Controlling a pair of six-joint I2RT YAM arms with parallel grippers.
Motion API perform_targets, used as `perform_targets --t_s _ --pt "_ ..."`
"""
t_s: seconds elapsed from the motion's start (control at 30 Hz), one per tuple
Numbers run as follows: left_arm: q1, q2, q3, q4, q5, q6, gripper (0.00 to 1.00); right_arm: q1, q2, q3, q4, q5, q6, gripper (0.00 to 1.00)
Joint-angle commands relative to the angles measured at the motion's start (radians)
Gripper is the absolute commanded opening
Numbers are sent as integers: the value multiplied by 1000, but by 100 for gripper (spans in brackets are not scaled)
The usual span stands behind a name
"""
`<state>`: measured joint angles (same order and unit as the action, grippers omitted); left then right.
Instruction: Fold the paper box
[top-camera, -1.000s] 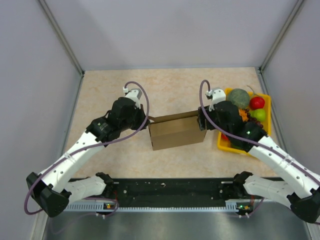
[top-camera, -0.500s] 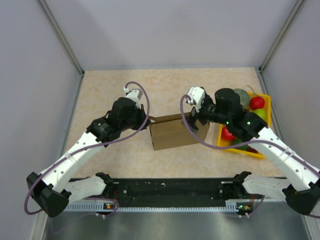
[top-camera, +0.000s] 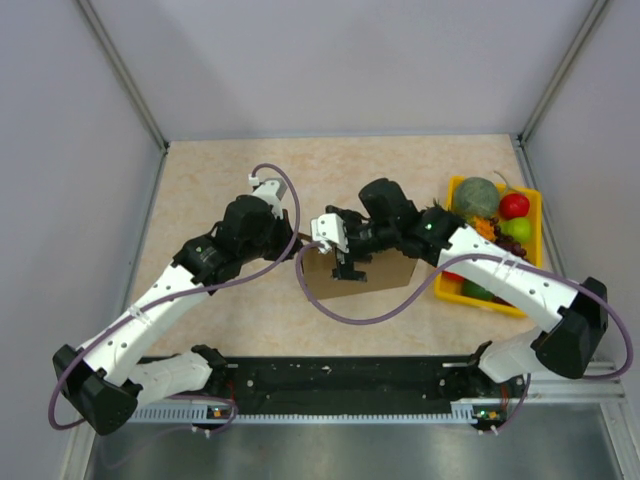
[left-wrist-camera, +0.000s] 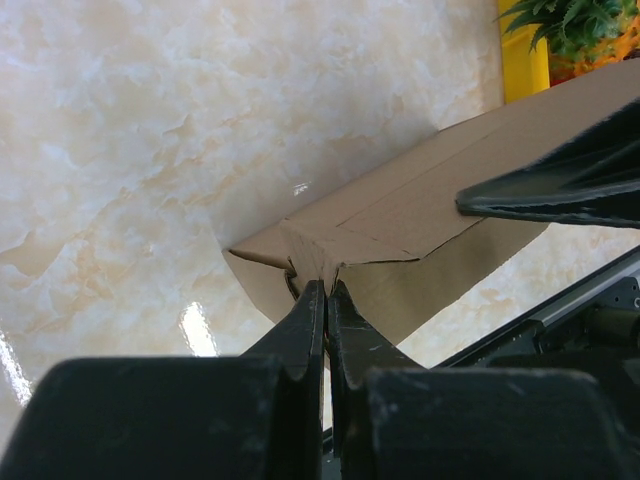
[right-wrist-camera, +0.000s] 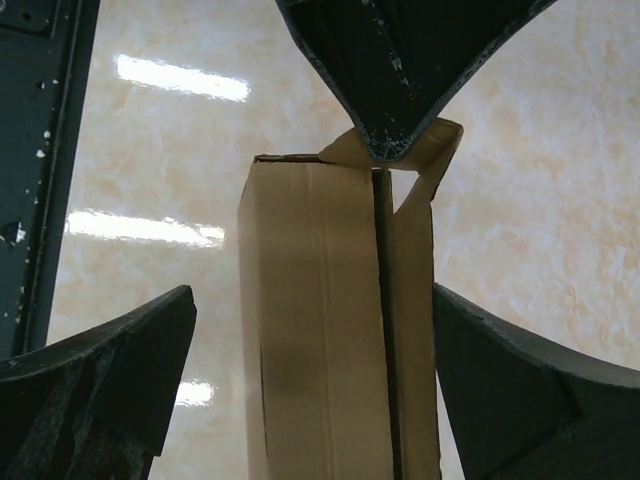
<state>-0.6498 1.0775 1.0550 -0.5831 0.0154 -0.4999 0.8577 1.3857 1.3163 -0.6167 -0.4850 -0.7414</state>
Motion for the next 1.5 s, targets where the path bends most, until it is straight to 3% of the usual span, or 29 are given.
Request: perform_targets --t_s 0.0,0.17,0.53,0.8,1.07,1.47 --pt "-8 7 -38 -83 47 1 0 36 27 44 -21 66 -67 94" --pt "-10 2 -33 -87 46 0 0 52 49 28 18 186 -78 93" --pt "-10 13 -20 -103 52 -8 0 80 64 -15 21 237 -67 90" --pt "-10 22 26 -153 90 -9 0 81 81 -25 23 269 -50 83" --pt "-8 15 71 -205 113 -29 0 81 107 -9 26 312 -1 66" --pt "-10 21 28 -149 -6 -114 0 96 107 -8 29 306 25 63"
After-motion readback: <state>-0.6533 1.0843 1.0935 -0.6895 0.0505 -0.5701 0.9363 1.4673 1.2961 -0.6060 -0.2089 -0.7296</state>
